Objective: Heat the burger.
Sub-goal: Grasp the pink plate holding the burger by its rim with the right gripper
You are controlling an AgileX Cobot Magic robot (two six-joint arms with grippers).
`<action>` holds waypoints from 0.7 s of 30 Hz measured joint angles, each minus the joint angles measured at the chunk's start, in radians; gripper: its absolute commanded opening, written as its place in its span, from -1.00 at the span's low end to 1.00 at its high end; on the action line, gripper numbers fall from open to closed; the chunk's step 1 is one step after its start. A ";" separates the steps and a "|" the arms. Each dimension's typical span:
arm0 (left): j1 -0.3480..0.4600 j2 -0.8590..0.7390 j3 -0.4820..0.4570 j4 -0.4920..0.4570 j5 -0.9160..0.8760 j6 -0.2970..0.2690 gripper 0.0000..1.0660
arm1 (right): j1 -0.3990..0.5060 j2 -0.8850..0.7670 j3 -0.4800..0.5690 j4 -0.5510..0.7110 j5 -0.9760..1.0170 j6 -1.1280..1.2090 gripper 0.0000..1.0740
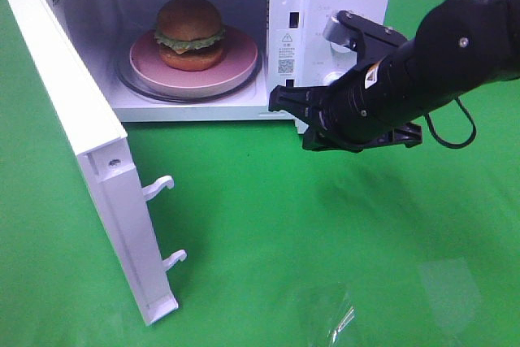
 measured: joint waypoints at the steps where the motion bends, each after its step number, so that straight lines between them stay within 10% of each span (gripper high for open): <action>1: 0.000 0.000 0.000 0.000 0.000 0.000 0.83 | 0.000 0.000 -0.017 0.000 0.035 -0.050 -0.84; 21: 0.000 0.000 0.000 0.000 0.000 0.000 0.83 | 0.000 -0.002 -0.122 -0.032 0.280 -1.211 -0.73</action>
